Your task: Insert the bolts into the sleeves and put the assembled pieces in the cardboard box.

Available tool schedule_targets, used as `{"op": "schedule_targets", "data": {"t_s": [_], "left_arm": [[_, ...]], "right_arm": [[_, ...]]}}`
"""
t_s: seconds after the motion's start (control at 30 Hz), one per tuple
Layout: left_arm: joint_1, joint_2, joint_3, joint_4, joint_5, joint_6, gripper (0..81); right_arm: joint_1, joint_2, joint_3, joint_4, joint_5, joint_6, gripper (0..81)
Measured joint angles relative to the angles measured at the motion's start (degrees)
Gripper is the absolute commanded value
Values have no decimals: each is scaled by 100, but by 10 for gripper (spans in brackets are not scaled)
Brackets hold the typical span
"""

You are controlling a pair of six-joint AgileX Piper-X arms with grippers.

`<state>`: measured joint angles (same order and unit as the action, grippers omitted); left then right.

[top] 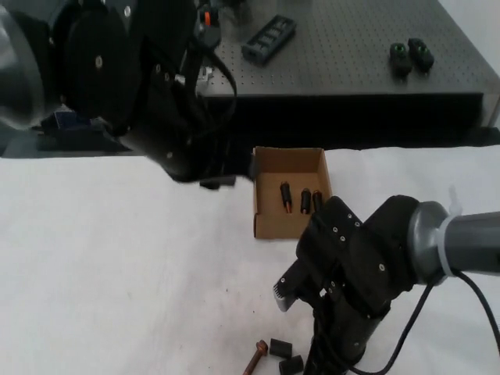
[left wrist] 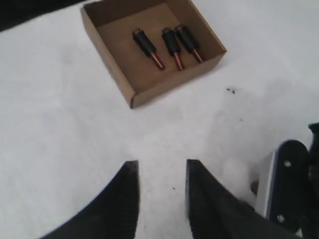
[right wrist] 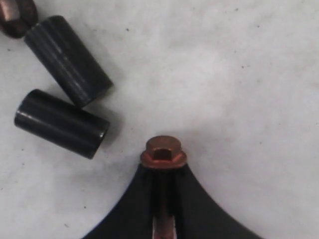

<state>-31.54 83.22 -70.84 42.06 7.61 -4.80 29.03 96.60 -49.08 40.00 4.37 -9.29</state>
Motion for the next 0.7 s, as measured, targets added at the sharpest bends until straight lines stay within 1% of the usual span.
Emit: {"op": "schedule_targets", "data": {"t_s": [0.03,0.13,0.17,0.3,0.33,0.4,0.43,0.5,0.6,0.7], "left_arm": [[0,0,0,0,0,16,245],[-17,0,121,66,425,167,274],[-35,23,139,107,565,240,290],[-235,301,141,105,773,663,336],[-330,416,141,110,779,783,340],[-654,798,141,154,811,1096,340],[-757,930,124,169,811,1202,340],[-1015,1256,53,202,768,1424,340],[-1396,1680,-147,330,602,1733,340],[-1692,2064,-364,551,299,2008,340]], "right_arm": [[0,-19,0,0,8,-11,9],[-136,-242,61,69,134,-11,9],[-438,-842,208,251,210,5,9],[-979,-2073,480,689,243,103,9],[-1144,-2427,577,827,243,144,9],[-1444,-3063,756,1101,256,207,9],[-1760,-3757,926,1363,257,258,9],[-2014,-4392,1091,1554,201,286,9],[-2278,-5097,1230,1741,95,335,9],[-2394,-5424,1229,1838,18,395,9]]}}
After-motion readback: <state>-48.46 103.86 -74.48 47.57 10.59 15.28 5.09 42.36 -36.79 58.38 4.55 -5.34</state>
